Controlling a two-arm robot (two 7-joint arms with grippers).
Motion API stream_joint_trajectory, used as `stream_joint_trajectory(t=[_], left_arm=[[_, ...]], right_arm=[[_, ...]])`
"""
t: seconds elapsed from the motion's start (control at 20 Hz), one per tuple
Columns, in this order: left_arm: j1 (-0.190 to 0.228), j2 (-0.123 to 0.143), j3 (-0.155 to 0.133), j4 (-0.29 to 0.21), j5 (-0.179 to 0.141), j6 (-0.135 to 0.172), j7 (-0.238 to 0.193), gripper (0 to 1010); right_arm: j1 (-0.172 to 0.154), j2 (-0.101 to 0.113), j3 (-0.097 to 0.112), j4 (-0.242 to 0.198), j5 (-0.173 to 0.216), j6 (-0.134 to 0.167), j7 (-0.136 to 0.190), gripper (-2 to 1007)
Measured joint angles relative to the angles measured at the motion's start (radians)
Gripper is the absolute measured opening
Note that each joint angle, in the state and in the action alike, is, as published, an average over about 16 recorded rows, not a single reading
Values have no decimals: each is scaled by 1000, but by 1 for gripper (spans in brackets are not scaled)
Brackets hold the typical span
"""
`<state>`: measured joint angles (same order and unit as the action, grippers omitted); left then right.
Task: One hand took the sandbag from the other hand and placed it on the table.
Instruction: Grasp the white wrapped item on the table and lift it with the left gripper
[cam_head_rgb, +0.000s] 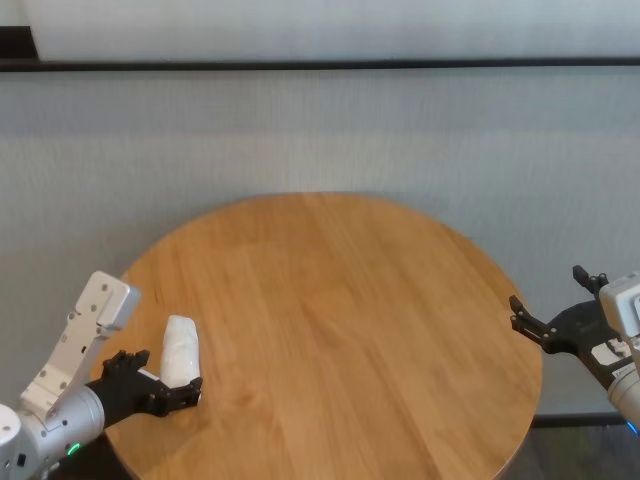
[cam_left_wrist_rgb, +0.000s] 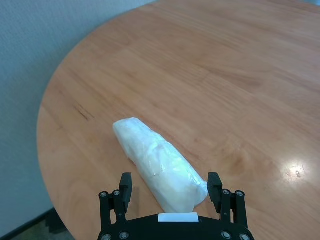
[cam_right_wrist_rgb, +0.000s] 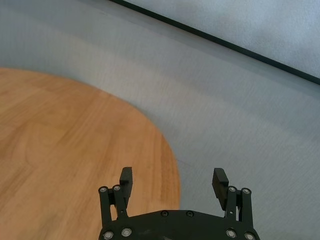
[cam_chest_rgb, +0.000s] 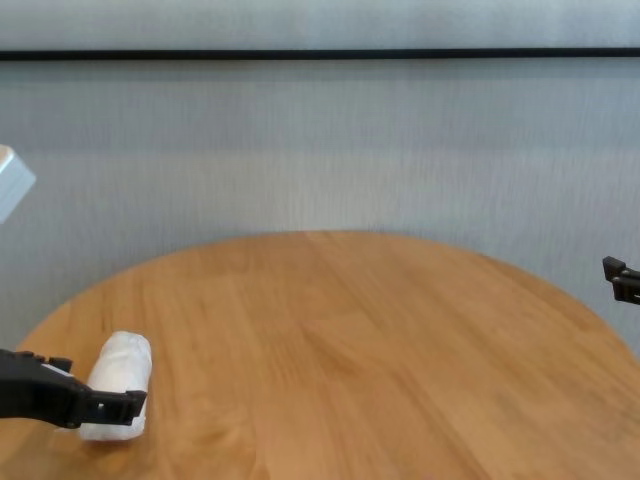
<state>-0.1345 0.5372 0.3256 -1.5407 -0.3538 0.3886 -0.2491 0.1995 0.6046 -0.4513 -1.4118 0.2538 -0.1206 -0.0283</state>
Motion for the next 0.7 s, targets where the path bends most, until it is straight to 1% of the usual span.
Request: stream_joint_trajectory(t=[0.3,0.7], left_arm=[[-2,-7,-4,9,19,0,-5,1000],[-5,-18,-10,24,36,0,-19,1000]], right_arm=[[0,0,0,0,0,0,0,1007],[0,0,0,0,0,0,0,1007]])
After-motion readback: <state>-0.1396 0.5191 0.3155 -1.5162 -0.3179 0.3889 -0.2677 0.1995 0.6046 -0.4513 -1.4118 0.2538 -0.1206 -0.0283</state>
